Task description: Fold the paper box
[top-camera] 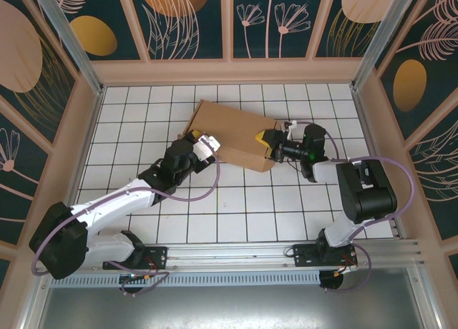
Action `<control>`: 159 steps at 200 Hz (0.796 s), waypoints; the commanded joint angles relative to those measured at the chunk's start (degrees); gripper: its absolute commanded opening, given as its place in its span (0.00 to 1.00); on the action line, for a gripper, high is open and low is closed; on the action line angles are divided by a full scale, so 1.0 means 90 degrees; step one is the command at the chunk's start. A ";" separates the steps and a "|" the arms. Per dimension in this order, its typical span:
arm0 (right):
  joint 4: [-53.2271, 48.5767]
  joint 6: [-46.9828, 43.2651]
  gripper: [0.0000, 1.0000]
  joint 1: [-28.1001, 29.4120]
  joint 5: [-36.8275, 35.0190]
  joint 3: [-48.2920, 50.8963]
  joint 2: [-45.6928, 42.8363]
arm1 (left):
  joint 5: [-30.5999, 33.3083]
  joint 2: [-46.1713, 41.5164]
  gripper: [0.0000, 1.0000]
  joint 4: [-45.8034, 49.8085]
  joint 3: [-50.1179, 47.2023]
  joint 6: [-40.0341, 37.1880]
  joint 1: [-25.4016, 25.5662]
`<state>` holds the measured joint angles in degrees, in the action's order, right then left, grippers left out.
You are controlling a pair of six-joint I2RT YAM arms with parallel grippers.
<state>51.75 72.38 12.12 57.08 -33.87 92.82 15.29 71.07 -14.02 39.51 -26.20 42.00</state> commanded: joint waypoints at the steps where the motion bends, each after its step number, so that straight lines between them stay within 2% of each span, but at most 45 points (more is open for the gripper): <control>1: 0.0577 0.0252 0.39 0.0107 0.0240 0.0101 -0.0363 | 0.0436 0.0136 0.70 -0.0604 -0.0105 -0.0477 0.0030; 41: 0.0519 0.0402 0.38 0.0388 0.0125 0.0047 -0.0642 | 0.0747 0.0394 0.70 -0.1539 -0.0291 -0.1390 0.0242; 77: 0.0371 0.0454 0.38 0.0592 0.0056 0.0037 -0.0919 | 0.1099 0.0576 0.71 -0.2587 -0.0630 -0.3067 0.0603; 95: 0.0198 0.0389 0.38 0.0616 0.0047 0.0023 -0.1051 | 0.1146 0.0658 0.71 -0.2612 -0.0649 -0.3596 0.0687; 118: 0.0021 0.0337 0.37 0.0627 0.0035 0.0013 -0.1180 | 0.0834 0.0647 0.72 -0.2168 -0.0711 -0.4220 0.0792; 130: -0.0024 0.0327 0.37 0.0637 0.0025 0.0013 -0.1211 | 0.0954 0.0818 0.73 -0.2373 -0.0827 -0.4706 0.0867; 159: -0.0036 0.0373 0.37 0.0660 0.0034 -0.0016 -0.1250 | 0.0948 0.1034 0.75 -0.2611 -0.0851 -0.4850 0.0946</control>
<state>47.35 74.56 15.88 51.00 -33.32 84.77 26.02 77.87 -37.19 33.12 -64.58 49.63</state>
